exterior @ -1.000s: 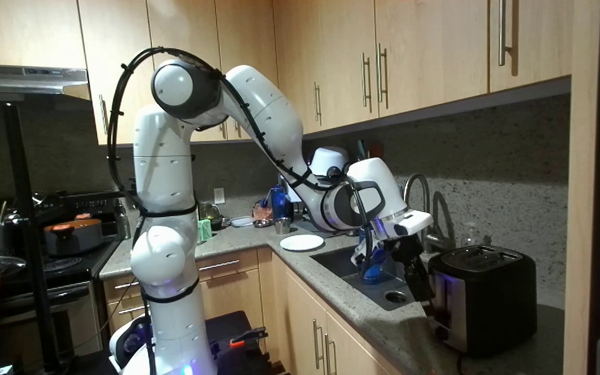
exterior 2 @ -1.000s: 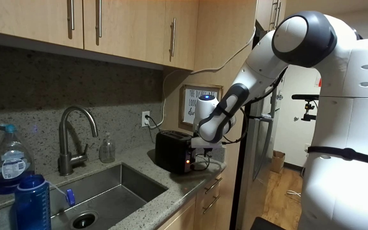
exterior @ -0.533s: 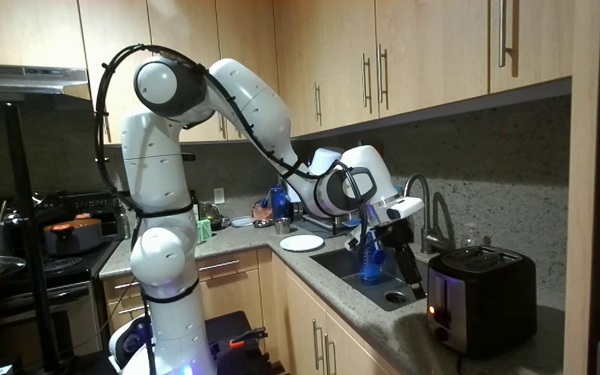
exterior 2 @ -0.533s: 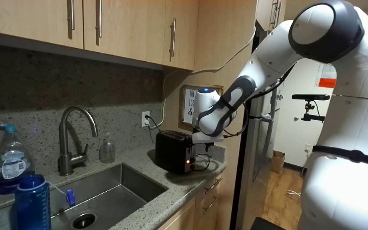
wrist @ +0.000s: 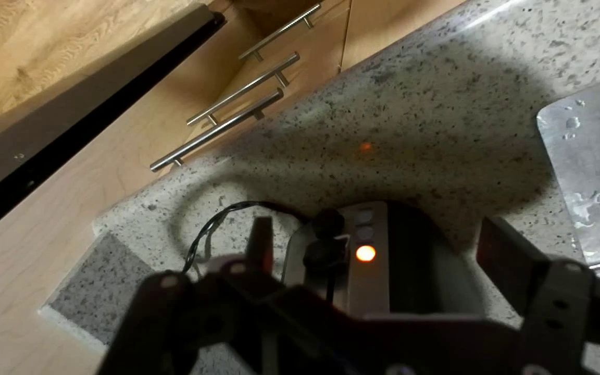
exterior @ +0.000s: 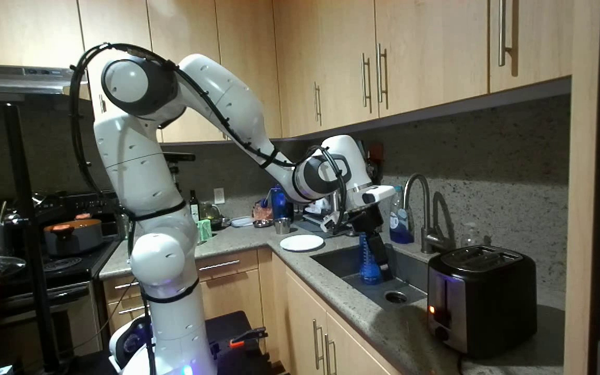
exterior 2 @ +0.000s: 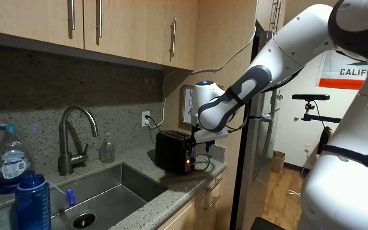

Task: Put the slice of bread in the toaster, push the lever on the toaster down

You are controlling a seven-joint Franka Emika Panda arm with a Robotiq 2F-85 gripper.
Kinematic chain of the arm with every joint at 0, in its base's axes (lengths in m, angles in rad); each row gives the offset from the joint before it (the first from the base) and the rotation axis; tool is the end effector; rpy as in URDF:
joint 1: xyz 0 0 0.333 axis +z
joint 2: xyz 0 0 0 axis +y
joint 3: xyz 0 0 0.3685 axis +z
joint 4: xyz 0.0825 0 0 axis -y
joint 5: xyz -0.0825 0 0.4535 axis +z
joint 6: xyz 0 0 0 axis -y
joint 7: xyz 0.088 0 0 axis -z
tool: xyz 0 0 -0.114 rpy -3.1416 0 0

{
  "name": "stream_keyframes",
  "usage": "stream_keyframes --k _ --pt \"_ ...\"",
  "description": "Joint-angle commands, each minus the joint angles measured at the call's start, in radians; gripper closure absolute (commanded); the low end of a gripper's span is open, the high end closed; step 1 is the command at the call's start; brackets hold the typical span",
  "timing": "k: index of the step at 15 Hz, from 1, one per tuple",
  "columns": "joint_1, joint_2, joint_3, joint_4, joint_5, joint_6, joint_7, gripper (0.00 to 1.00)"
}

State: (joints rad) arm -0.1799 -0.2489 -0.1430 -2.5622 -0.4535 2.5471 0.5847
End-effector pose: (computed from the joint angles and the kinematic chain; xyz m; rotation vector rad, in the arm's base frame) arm 0.4667 -0.1512 0.3724 2.7769 -0.7977 0.3861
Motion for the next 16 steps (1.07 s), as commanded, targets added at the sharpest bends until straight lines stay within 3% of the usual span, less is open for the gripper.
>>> stream_keyframes --k 1,4,5,16 --pt "-0.028 -0.078 0.038 -0.042 0.043 -0.035 -0.079 0.00" --pt "-0.032 -0.099 0.049 -0.053 0.078 -0.043 -0.129 0.00" --pt "-0.047 -0.053 0.063 -0.027 0.063 -0.014 -0.095 0.00" --pt "-0.058 -0.051 0.073 -0.027 0.065 -0.014 -0.100 0.00"
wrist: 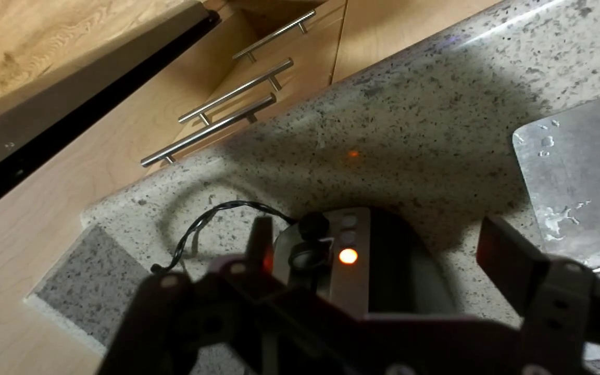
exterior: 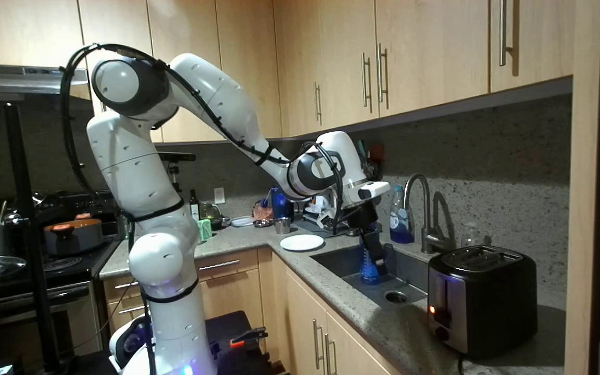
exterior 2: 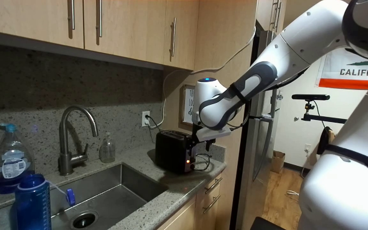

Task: Put the slice of bread in the toaster, push the lever on the toaster down

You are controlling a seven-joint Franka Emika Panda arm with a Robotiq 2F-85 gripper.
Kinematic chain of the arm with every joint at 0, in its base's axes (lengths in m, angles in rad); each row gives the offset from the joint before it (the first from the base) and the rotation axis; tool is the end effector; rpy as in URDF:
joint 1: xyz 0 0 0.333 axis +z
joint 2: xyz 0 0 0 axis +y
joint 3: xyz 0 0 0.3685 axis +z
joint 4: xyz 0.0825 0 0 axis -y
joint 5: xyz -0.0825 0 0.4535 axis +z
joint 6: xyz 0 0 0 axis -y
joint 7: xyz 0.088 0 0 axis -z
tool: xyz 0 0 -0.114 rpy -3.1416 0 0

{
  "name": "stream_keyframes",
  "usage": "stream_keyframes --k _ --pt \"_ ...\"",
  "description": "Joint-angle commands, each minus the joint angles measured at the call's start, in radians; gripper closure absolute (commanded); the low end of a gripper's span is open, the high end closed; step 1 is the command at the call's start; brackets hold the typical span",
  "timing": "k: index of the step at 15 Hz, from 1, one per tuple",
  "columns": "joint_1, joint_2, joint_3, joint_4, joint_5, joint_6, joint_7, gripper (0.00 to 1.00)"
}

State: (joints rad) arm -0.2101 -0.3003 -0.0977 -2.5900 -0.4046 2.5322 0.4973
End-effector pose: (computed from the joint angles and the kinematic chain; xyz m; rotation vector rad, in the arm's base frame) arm 0.4565 -0.1416 0.3823 2.8102 -0.7164 0.3856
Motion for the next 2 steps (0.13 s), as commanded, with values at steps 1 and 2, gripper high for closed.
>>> stream_keyframes --k 1,2 --pt "-0.028 0.000 0.028 0.000 0.016 0.001 -0.012 0.00" --pt "-0.028 0.000 0.028 0.000 0.016 0.001 -0.012 0.00"
